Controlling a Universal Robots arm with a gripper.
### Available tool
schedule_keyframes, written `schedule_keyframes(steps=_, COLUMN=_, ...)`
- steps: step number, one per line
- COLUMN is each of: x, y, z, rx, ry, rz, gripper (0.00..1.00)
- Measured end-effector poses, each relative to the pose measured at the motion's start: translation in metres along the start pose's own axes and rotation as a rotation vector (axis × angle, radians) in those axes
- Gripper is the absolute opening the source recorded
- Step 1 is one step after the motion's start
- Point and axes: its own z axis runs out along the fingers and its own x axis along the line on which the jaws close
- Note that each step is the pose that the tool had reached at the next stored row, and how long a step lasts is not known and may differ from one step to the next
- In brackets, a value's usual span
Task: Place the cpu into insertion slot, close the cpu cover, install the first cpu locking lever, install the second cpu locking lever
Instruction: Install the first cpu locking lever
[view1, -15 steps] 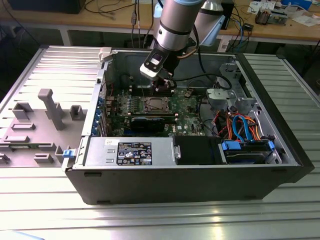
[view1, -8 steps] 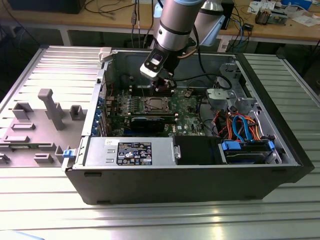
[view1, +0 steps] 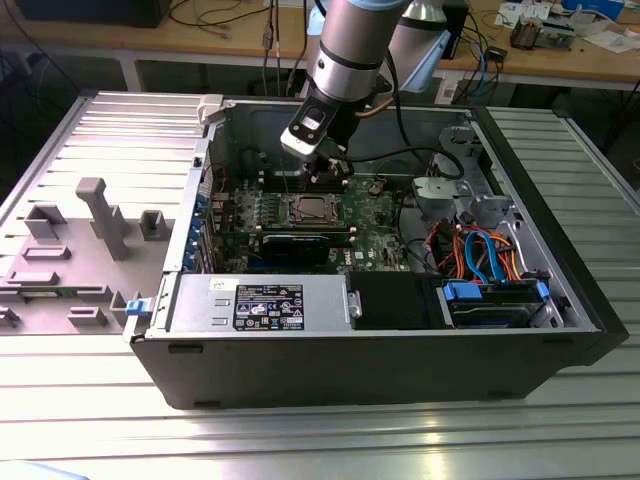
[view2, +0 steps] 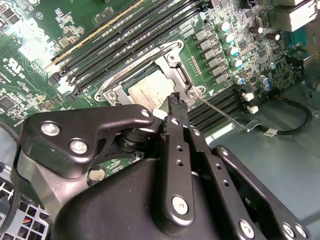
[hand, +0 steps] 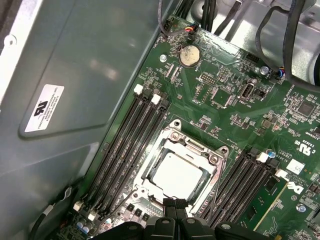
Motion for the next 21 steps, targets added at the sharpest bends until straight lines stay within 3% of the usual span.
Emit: schedule_keyframes(steps=21, x=0.0000, y=0.0000, z=0.0000, rx=0.0024, ry=-0.0015, rz=-0.015, gripper=0.11)
